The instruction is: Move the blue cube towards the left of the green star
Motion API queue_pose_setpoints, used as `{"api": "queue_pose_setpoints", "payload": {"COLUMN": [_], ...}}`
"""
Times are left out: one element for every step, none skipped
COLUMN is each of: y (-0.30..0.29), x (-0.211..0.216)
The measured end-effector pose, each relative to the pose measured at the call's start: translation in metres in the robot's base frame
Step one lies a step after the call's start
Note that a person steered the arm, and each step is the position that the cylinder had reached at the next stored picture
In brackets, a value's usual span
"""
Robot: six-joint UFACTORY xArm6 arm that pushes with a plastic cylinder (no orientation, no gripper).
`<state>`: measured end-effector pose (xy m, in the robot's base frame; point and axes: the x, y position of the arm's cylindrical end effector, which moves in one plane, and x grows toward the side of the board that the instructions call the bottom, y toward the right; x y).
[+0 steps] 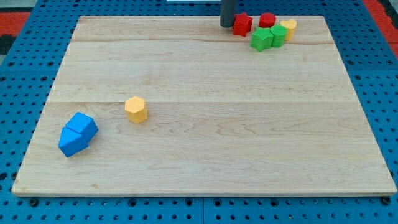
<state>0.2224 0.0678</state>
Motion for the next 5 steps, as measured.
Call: {"api": "queue_pose_setpoints", "payload": {"y": [-0.015,-0.083,-0.195,-0.300,-0.372], "x": [0.015,0.058,0.106,0.163,0.235]}}
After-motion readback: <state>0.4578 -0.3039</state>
